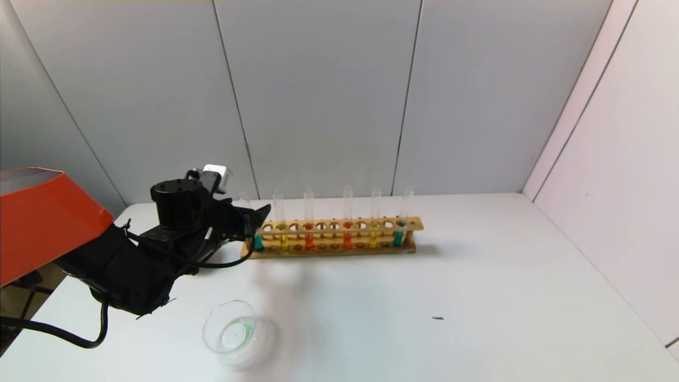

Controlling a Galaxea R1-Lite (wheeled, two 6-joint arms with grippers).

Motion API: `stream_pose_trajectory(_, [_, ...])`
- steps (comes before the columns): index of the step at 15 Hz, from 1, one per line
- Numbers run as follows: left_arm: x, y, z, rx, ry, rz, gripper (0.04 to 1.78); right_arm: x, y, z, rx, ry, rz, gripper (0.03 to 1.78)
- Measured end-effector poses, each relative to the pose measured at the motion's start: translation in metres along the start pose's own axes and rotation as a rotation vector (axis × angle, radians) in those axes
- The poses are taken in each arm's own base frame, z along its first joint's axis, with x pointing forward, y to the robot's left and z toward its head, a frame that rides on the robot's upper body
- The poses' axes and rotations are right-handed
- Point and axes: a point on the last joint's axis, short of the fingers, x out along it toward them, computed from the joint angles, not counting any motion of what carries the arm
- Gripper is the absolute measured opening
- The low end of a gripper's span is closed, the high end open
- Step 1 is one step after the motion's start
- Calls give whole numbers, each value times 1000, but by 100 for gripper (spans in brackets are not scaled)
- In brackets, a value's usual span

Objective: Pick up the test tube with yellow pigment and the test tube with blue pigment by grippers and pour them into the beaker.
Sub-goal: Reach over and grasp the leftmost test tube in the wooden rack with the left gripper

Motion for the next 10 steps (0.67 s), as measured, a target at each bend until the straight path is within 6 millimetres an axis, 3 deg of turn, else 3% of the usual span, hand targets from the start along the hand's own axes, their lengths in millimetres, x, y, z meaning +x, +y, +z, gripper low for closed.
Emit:
stream_pose_trajectory(7, [3, 0, -4, 1, 7, -1, 39, 0, 0, 0, 0, 0, 0, 170])
stream_pose_trajectory(10, [4, 0, -4, 1, 8, -2, 31, 0, 0, 0, 0, 0, 0, 170])
